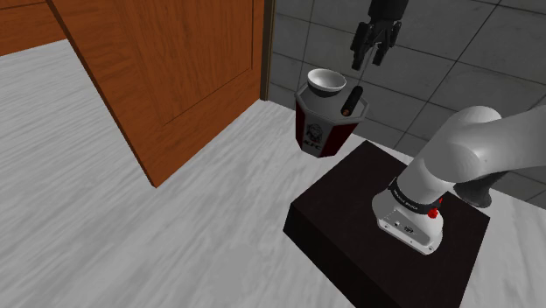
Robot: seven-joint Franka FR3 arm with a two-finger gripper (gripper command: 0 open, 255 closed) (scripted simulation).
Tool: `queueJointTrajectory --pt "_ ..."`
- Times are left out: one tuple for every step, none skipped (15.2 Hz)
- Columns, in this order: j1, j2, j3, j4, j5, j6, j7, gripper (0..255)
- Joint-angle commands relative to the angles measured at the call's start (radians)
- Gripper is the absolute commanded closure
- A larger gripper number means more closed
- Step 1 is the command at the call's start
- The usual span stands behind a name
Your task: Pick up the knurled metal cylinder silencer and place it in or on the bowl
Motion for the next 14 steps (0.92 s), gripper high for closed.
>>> queueJointTrajectory --pt "0.000 0.000 0.000 0.000 0.000 0.000 0.000 0" --pt "-0.013 0.018 -0.005 -0.012 -0.005 0.033 0.010 0" --pt "-0.026 0.037 -0.011 -0.023 -0.010 0.066 0.021 0" --pt "-0.038 0.057 -0.017 -0.032 -0.015 0.100 0.031 0" --pt "-0.051 0.078 -0.023 -0.041 -0.020 0.133 0.041 0" --pt "-0.064 0.100 -0.029 -0.049 -0.025 0.166 0.051 0" --pt "-0.077 0.122 -0.035 -0.056 -0.030 0.198 0.062 0" --pt "-0.089 0.145 -0.042 -0.062 -0.034 0.231 0.072 0" --pt "-0.102 0.169 -0.049 -0.067 -0.039 0.263 0.082 0" --pt "-0.114 0.194 -0.056 -0.071 -0.043 0.296 0.093 0" --pt "-0.126 0.219 -0.063 -0.074 -0.047 0.327 0.103 0" --pt "-0.138 0.245 -0.070 -0.076 -0.051 0.359 0.113 0" --pt "-0.149 0.271 -0.078 -0.078 -0.055 0.390 0.124 0" --pt "-0.161 0.298 -0.086 -0.078 -0.058 0.421 0.134 0"
